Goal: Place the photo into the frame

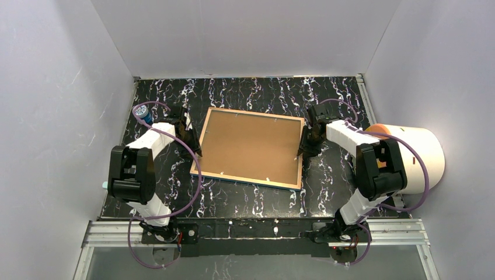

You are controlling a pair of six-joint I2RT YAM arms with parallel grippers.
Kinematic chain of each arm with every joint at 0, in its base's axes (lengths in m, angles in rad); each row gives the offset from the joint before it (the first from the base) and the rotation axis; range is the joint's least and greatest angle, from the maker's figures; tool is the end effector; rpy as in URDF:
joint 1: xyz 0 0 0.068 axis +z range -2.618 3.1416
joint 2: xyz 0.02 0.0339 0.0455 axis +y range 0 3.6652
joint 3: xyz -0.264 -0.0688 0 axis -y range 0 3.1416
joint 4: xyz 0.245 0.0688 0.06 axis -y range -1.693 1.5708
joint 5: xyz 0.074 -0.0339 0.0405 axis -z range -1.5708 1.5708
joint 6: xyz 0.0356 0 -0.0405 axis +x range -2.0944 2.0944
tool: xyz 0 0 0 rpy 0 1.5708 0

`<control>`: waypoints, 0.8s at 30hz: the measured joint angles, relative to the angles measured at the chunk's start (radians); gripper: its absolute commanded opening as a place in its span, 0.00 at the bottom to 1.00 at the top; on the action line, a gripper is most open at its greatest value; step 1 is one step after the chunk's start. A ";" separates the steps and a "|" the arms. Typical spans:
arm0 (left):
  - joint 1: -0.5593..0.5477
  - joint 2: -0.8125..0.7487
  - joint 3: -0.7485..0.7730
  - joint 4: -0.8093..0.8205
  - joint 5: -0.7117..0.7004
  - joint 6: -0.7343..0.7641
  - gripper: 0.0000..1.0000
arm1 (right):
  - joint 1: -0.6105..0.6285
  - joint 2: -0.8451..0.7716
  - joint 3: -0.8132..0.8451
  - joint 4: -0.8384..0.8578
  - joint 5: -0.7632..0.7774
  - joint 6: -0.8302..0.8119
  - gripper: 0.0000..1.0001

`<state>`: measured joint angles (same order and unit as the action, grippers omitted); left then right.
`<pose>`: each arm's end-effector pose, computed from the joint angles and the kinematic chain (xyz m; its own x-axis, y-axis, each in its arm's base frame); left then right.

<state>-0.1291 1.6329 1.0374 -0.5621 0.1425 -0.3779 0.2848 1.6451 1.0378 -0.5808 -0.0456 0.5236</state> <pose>0.3134 -0.0458 0.1892 -0.9120 -0.2499 -0.3252 -0.1641 0.9490 -0.2690 0.3028 0.0903 0.1846 -0.9195 0.2512 -0.3022 0.1879 0.9565 0.2233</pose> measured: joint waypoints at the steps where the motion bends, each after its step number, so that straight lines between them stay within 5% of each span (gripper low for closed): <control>1: 0.000 0.000 0.000 0.000 0.000 0.000 0.38 | 0.000 0.006 0.000 0.001 -0.004 0.000 0.36; 24: 0.000 0.002 -0.006 0.009 0.005 0.000 0.39 | 0.034 0.088 0.060 -0.056 0.038 -0.056 0.26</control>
<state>-0.1291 1.6348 1.0309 -0.5533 0.1471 -0.3779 0.3191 1.7332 1.0973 -0.6365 -0.0078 0.4675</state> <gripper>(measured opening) 0.384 0.279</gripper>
